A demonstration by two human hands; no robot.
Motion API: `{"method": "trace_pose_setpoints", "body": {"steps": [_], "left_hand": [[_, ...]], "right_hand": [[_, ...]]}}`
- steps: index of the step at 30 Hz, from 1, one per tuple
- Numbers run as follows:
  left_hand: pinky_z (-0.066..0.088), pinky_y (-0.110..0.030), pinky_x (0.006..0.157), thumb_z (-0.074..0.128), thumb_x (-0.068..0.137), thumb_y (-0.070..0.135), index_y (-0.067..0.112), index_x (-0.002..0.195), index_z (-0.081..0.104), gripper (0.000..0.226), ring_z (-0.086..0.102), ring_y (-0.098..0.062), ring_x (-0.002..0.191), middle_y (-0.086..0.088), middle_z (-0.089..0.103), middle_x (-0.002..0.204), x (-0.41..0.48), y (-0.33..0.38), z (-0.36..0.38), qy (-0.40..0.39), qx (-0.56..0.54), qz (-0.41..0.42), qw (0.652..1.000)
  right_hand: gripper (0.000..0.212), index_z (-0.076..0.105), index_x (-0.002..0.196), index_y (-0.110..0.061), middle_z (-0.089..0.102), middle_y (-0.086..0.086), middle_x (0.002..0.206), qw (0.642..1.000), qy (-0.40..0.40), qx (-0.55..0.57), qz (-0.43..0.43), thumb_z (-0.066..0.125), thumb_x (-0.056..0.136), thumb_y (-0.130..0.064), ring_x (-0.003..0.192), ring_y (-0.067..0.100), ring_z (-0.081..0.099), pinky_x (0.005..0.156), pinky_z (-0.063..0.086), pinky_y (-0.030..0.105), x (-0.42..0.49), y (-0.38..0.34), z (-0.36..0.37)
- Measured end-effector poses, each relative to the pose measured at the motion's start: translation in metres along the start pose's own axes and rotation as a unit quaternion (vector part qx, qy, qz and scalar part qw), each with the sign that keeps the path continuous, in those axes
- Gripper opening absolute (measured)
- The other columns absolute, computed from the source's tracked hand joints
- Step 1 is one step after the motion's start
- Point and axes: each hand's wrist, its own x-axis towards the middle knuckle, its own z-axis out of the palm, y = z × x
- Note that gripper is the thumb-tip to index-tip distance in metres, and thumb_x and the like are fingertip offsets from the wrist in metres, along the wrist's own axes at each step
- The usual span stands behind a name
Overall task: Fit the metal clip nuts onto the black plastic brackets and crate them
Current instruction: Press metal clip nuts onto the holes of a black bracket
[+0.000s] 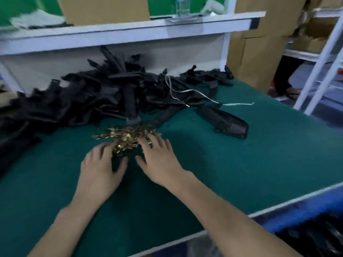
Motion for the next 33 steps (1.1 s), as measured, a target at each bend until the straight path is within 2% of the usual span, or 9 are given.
{"method": "trace_pose_setpoints", "body": {"steps": [3,5,7,12,17,22,27,31,33], "left_hand": [[0.022,-0.047,0.122,0.055,0.093,0.055,0.022,0.151,0.039,0.069,0.024,-0.029,0.147,-0.006,0.035,0.156,0.003,-0.014,0.006,-0.031,0.002,0.002,1.000],[0.014,-0.047,0.125,0.049,0.093,0.060,0.024,0.155,0.033,0.074,0.014,-0.027,0.152,-0.005,0.026,0.161,0.011,-0.019,0.014,-0.043,0.013,0.002,0.999],[0.014,-0.047,0.125,0.046,0.092,0.062,0.024,0.155,0.032,0.075,0.013,-0.026,0.153,-0.005,0.024,0.163,0.021,-0.022,0.020,-0.042,0.009,-0.008,0.999],[0.031,-0.043,0.119,0.053,0.093,0.056,0.024,0.149,0.045,0.065,0.030,-0.021,0.147,0.002,0.038,0.156,0.050,-0.027,0.024,-0.003,-0.014,-0.003,1.000],[0.032,-0.041,0.118,0.044,0.090,0.060,0.027,0.147,0.046,0.066,0.037,-0.019,0.143,0.005,0.041,0.153,0.064,-0.032,0.029,-0.007,-0.008,0.014,1.000],[0.032,-0.040,0.117,0.051,0.092,0.054,0.026,0.145,0.048,0.060,0.039,-0.018,0.141,0.006,0.044,0.151,0.072,-0.031,0.029,-0.012,-0.019,0.019,1.000],[0.043,-0.040,0.106,0.047,0.095,0.053,0.032,0.137,0.054,0.048,0.049,-0.012,0.128,0.017,0.054,0.136,0.070,-0.031,0.023,-0.005,-0.117,0.003,0.993],[0.050,-0.042,0.096,0.048,0.100,0.038,0.026,0.121,0.064,0.030,0.059,-0.010,0.110,0.018,0.063,0.113,0.073,-0.029,0.016,0.085,-0.188,-0.001,0.978],[0.052,-0.036,0.088,0.049,0.099,0.036,0.026,0.115,0.066,0.026,0.061,-0.004,0.102,0.020,0.065,0.105,0.084,-0.022,0.014,0.127,-0.207,0.004,0.970]], "right_hand": [[0.060,0.020,0.157,-0.020,0.009,0.014,0.165,1.000,-0.016,-0.024,-0.006,0.039,0.105,-0.043,0.152,0.035,0.003,0.123,0.005,0.056,0.031,-0.007,0.021],[0.059,0.022,0.156,-0.018,0.013,0.015,0.164,1.000,-0.004,-0.027,-0.001,0.037,0.105,-0.044,0.152,0.036,0.006,0.122,0.004,0.057,0.047,-0.007,0.030],[0.059,0.023,0.156,-0.019,0.015,0.015,0.164,0.999,0.011,-0.034,0.006,0.034,0.105,-0.046,0.152,0.036,0.007,0.122,0.004,0.058,0.062,-0.004,0.034],[0.065,0.025,0.156,-0.023,0.017,0.012,0.165,0.999,0.007,-0.037,0.034,0.029,0.102,-0.058,0.152,0.033,0.010,0.122,0.003,0.056,0.086,0.004,0.039],[0.059,0.032,0.153,-0.026,0.026,0.008,0.162,0.999,0.016,-0.034,0.025,0.028,0.103,-0.056,0.149,0.030,0.021,0.123,0.009,0.051,0.098,0.007,0.041],[0.053,0.038,0.150,-0.027,0.035,0.007,0.157,0.999,0.037,-0.028,0.016,0.032,0.103,-0.051,0.145,0.027,0.028,0.122,0.016,0.044,0.100,0.008,0.040],[0.050,0.045,0.146,-0.027,0.044,0.000,0.148,0.998,0.052,-0.018,0.000,0.037,0.103,-0.051,0.136,0.024,0.037,0.116,0.025,0.038,0.098,0.010,0.039],[0.046,0.051,0.139,-0.030,0.049,-0.007,0.138,0.998,0.065,0.002,-0.002,0.038,0.102,-0.053,0.126,0.020,0.041,0.108,0.031,0.036,0.098,0.010,0.037],[0.043,0.054,0.137,-0.032,0.052,-0.009,0.136,0.997,0.071,0.038,0.002,0.040,0.102,-0.052,0.125,0.018,0.043,0.107,0.033,0.035,0.099,0.011,0.035]]}}
